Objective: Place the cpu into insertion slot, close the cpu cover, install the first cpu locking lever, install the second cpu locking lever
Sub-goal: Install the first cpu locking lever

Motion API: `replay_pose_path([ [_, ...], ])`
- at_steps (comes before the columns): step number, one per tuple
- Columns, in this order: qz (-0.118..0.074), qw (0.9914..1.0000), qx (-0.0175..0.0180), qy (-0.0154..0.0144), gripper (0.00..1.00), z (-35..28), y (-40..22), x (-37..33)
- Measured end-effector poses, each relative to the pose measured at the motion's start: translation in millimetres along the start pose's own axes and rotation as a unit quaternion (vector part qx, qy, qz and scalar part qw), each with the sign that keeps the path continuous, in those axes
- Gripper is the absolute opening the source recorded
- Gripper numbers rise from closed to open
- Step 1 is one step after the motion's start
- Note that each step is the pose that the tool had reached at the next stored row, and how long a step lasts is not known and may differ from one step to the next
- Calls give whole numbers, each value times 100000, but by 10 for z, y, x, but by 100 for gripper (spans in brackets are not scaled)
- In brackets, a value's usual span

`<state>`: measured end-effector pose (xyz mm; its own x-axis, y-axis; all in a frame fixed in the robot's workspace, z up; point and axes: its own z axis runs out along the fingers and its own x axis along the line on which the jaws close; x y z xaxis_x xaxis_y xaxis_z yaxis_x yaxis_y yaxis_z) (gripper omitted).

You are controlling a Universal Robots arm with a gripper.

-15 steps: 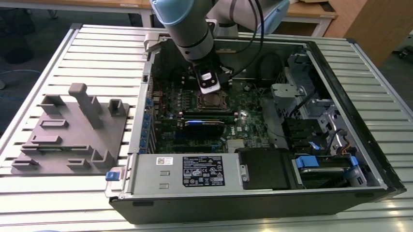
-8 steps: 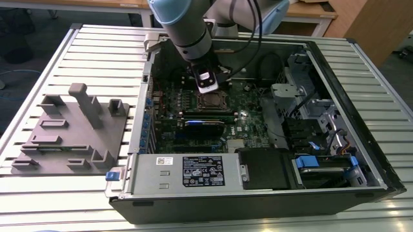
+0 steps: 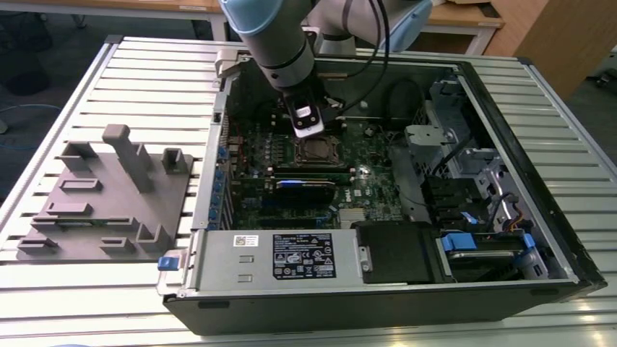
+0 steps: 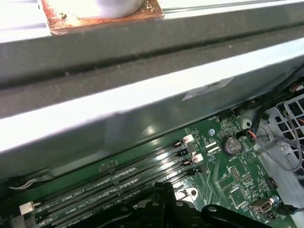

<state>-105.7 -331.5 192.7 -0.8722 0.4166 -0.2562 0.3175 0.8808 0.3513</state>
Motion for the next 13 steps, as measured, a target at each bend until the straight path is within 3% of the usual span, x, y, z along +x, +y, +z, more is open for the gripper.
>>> replay_pose_path([
  [7, 100, 100000, 29, -29, 10, 6, 24, 12],
  [13, 696, 99997, 192, -260, 10, 13, 33, 21],
])
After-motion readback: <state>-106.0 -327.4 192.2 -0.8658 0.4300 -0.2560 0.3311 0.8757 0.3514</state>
